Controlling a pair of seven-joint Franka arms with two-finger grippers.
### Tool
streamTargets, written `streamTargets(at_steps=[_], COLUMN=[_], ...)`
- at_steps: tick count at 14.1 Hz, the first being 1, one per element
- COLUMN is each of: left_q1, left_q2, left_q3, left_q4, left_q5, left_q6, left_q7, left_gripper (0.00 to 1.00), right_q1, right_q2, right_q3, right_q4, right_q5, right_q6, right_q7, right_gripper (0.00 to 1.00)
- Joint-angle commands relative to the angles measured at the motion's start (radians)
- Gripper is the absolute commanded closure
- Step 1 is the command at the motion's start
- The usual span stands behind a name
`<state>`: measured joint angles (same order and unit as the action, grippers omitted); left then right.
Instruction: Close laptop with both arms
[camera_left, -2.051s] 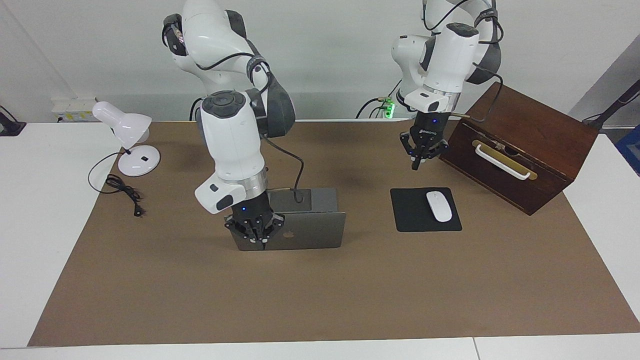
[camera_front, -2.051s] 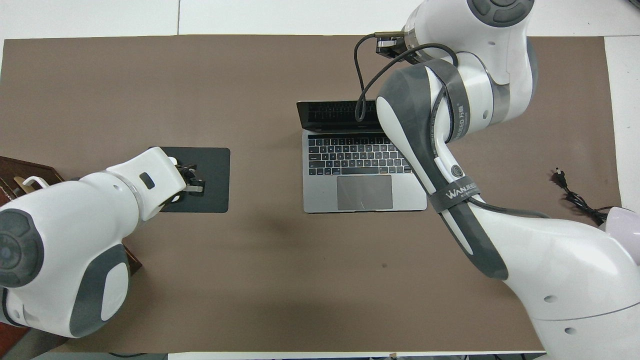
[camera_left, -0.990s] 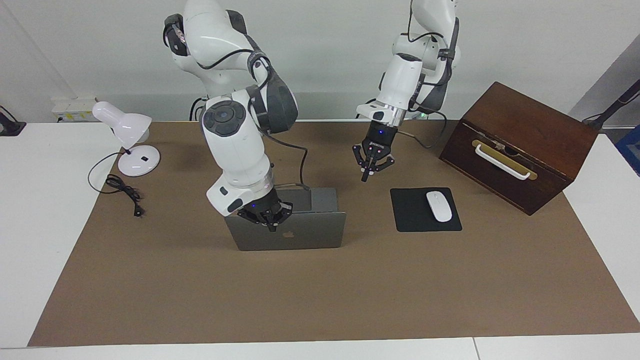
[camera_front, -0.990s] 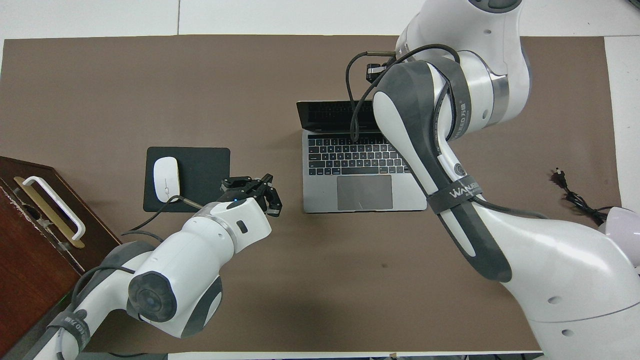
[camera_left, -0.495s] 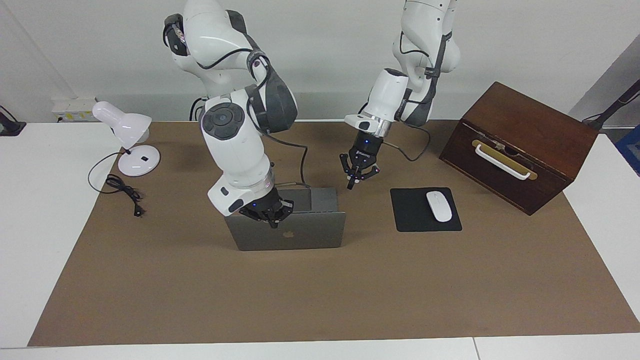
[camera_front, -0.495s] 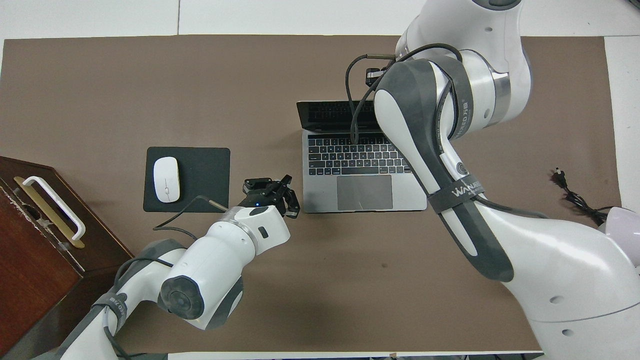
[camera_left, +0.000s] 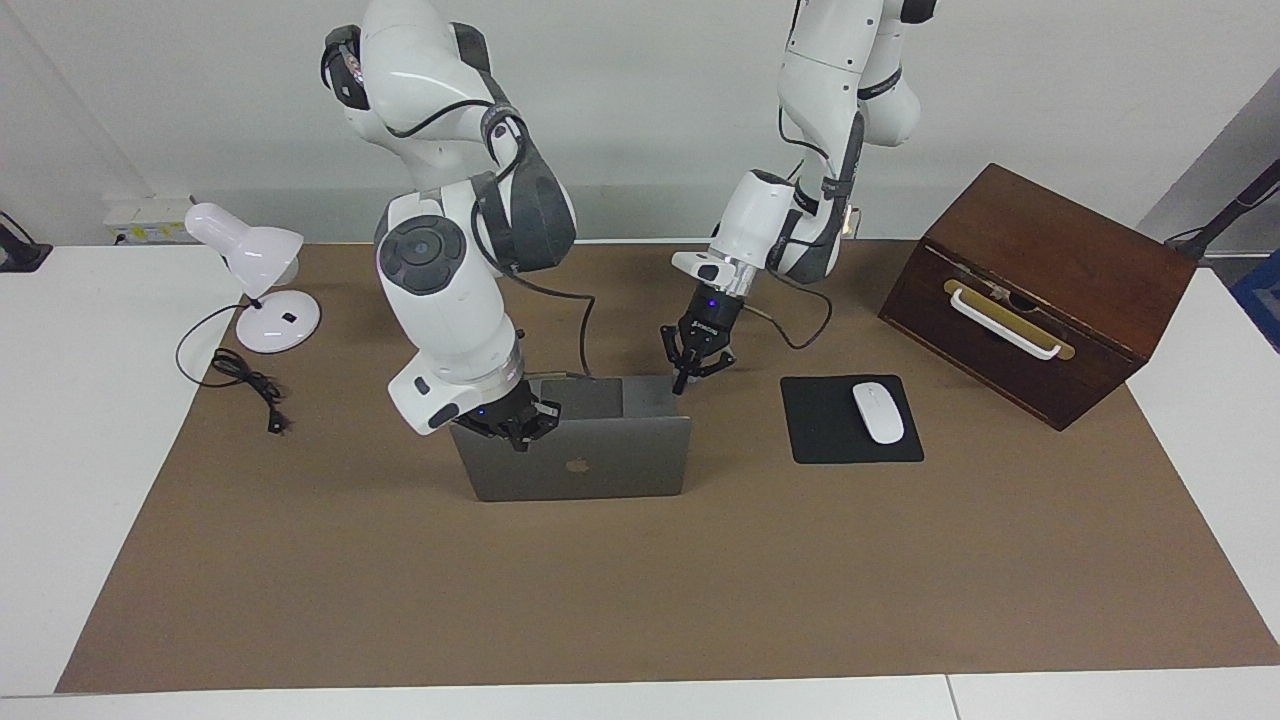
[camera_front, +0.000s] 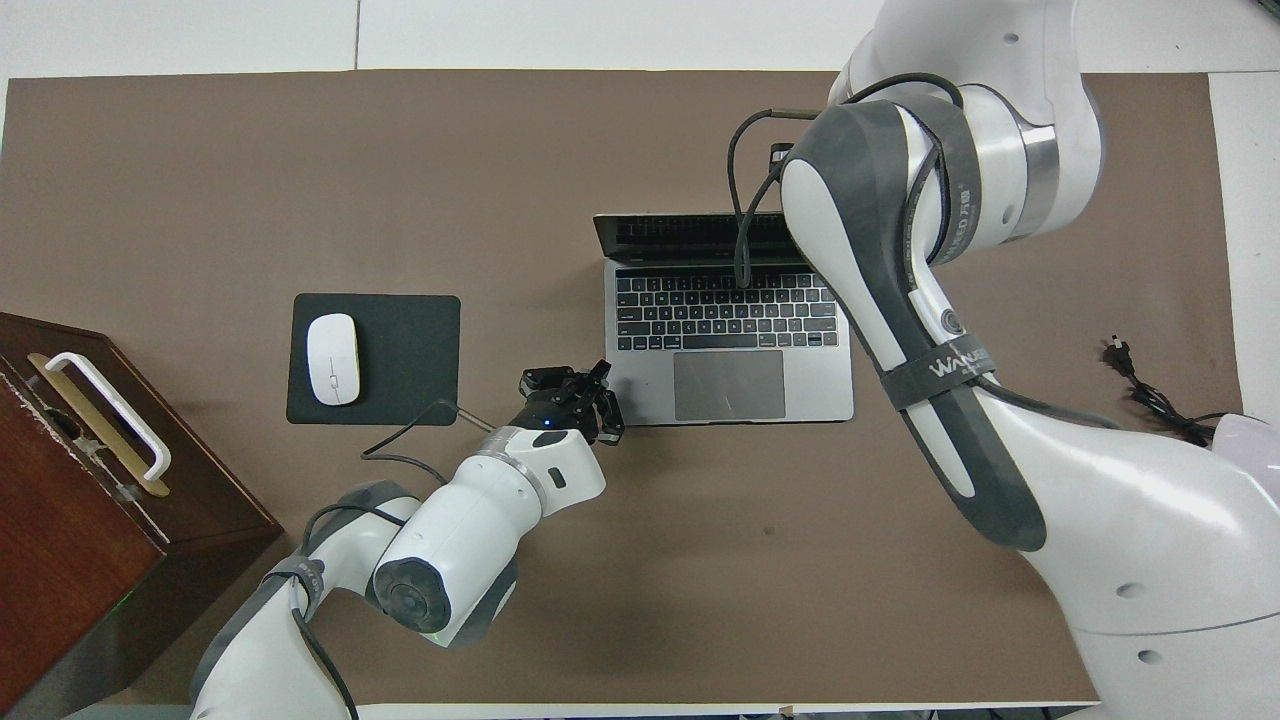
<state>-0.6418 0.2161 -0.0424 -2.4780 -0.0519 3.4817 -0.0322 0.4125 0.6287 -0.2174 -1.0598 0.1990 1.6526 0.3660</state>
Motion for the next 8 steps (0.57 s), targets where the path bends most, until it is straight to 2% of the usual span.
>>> streamTargets(at_steps=[1,3,8], left_q1=[-0.025,-0.044,-0.050], left_q2=[0.031,0.063,0.081], left_q3=[0.016,0.018,0.018], left_q4=[0.014,0.028,0.028], left_q5=[-0.002,-0.003,-0.005], left_q6=[0.022,0.022,0.020], left_q7=[0.003,0.005,0.011], left_gripper=[1.00,1.00,1.00], right_q1=[0.002,0.002,0.002], right_q2=[0.012,0.012,0.012], right_q3=[-0.031,-0.031,-0.031], right_q4=[0.026,0.027,0.027], right_q5=[0.008,0.010,0.016], right_q6=[-0.054,-0.056,-0.054], right_q7=[-0.025,-0.024,-0.025], right_gripper=[1.00,1.00,1.00])
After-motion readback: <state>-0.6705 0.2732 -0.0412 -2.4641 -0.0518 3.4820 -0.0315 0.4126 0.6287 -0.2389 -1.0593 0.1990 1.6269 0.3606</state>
